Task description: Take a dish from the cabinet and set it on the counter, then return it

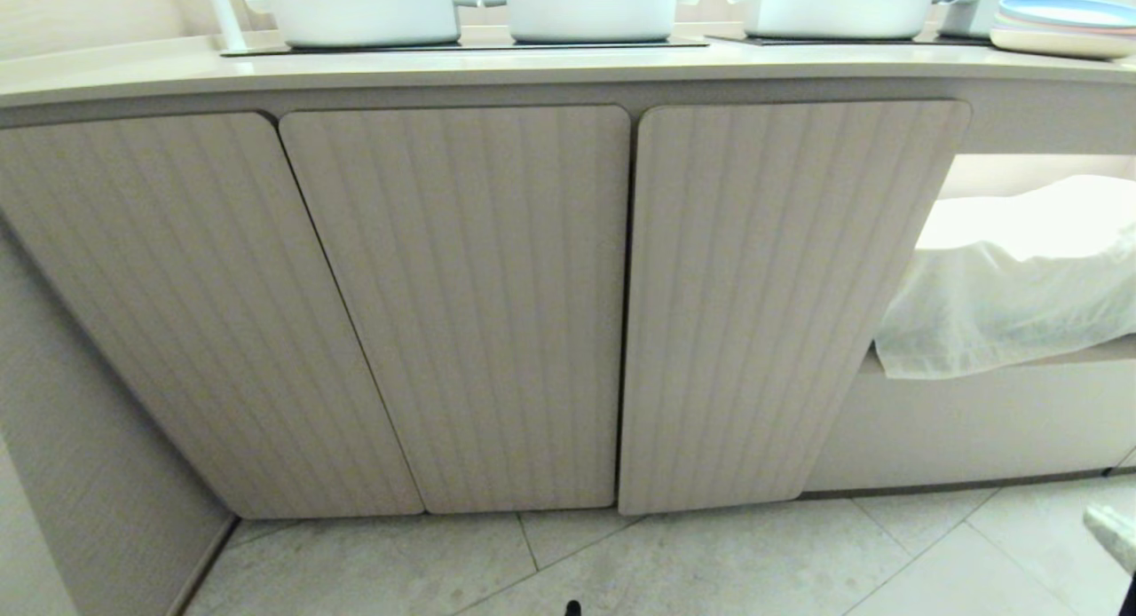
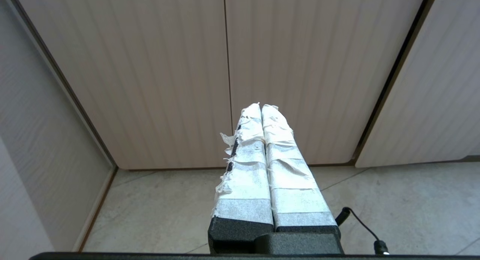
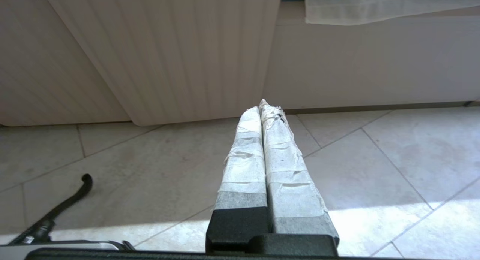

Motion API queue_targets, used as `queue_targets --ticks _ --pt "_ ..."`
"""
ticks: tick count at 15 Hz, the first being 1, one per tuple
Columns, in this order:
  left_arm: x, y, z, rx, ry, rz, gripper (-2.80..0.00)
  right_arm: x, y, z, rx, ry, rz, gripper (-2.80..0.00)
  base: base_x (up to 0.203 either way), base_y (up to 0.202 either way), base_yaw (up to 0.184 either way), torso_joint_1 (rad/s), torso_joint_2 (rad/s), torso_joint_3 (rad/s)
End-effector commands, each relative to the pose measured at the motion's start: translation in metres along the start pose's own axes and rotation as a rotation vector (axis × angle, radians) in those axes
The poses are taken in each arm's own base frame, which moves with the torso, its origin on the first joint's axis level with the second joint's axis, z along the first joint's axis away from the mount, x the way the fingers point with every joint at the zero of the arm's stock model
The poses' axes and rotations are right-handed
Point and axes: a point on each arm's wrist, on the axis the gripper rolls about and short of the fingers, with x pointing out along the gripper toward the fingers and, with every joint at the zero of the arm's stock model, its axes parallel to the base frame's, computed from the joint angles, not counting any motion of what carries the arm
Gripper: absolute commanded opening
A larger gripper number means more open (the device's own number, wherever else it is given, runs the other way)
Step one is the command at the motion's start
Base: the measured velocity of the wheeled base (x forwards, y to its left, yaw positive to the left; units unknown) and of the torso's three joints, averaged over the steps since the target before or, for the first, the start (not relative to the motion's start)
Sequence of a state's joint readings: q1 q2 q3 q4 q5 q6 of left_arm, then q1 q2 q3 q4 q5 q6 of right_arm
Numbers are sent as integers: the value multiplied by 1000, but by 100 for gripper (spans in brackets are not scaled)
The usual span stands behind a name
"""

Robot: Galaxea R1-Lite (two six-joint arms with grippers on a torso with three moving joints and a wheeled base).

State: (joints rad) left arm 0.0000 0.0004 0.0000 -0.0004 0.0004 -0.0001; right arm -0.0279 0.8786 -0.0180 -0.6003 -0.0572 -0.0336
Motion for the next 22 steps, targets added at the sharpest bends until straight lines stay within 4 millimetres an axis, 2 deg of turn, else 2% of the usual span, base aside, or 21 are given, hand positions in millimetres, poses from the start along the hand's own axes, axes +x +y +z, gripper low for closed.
queue_targets --ticks 1,8,14,22 --pt "0 0 0 0 -1 1 -280 -14 -2 -5 0 -50 -17 -280 0 0 0 0 0 0" --pt "0 0 0 0 -1 0 -280 -51 -2 -41 -28 8 -31 -280 0 0 0 0 0 0" --pt "0 0 0 0 -2 0 -280 -69 0 -62 -56 -15 51 -280 0 0 0 0 0 0" --pt "0 0 0 0 0 0 -280 -87 -2 -69 -49 -273 79 -280 0 0 0 0 0 0"
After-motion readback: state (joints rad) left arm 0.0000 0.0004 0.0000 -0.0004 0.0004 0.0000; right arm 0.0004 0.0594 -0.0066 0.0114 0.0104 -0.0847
